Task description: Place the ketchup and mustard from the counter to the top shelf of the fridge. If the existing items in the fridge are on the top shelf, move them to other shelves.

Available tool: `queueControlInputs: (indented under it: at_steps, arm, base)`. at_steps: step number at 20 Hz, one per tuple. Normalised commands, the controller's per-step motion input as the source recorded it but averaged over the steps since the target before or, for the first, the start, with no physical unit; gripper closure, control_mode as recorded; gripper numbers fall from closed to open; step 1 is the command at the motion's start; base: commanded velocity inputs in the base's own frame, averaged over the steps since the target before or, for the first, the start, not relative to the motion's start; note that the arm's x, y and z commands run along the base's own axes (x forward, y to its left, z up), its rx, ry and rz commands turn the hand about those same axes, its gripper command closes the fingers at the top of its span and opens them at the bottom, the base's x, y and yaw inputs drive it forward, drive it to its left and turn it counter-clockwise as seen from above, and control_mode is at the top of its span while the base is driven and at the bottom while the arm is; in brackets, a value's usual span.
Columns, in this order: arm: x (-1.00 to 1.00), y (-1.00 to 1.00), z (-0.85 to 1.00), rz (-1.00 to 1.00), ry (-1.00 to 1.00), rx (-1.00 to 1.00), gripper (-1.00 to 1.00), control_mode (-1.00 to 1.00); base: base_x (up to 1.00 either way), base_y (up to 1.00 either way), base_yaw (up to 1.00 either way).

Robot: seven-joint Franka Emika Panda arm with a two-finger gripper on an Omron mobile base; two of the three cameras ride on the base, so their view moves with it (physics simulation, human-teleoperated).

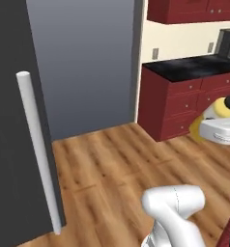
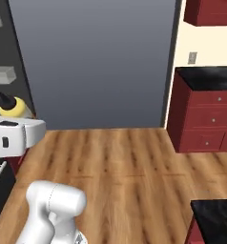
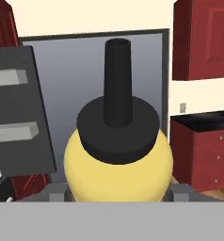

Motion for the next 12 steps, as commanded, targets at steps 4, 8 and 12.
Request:
queueControlInputs:
  at_steps: [4, 8, 12]
  arm:
    - [0.0, 0.0, 0.0, 0.0, 0.0, 0.0, 1.0, 1.0]
    - [0.0, 0.0, 0.0, 0.0, 0.0, 0.0, 1.0, 1.0]
    - [0.0, 0.0, 0.0, 0.0, 0.0, 0.0, 1.0, 1.0]
  base:
    - [1.0, 0.0, -0.01]
    - [1.0, -0.01, 0.02]
    - [1.0, -0.21, 0.12]
